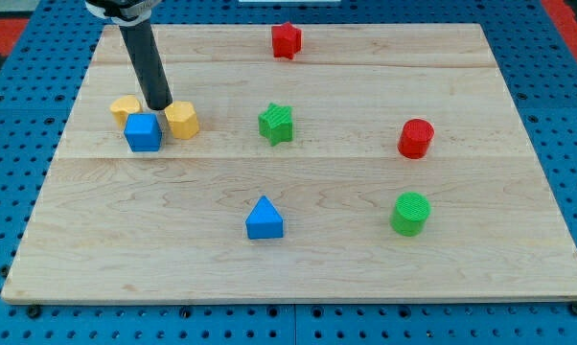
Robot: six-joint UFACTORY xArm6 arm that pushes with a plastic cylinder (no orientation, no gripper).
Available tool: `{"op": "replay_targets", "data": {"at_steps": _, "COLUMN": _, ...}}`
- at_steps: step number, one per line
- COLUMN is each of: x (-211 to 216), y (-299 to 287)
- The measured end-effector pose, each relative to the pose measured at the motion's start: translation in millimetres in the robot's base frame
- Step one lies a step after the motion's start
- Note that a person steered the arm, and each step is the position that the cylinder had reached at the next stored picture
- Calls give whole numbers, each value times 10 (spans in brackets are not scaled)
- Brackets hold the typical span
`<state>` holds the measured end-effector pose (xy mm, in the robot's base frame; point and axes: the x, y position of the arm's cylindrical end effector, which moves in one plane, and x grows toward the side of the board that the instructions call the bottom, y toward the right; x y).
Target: Push the green star and yellow blocks towards the center left
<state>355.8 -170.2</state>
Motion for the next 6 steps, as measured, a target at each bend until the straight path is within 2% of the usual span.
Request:
{"op": "replay_targets", "data": {"at_steps": 2, "x": -121, "y": -17}}
{"op": "replay_targets", "data": {"at_steps": 3, "x": -425, "y": 860}}
{"op": "replay_targets", "data": {"at_steps": 4, "x": -145, "y": 1946}}
{"op": "replay_targets", "data": {"at_steps": 5, "x": 478, "y": 1941}}
{"op": "replay_targets", "data": {"at_steps": 6, "x": 434, "y": 821}}
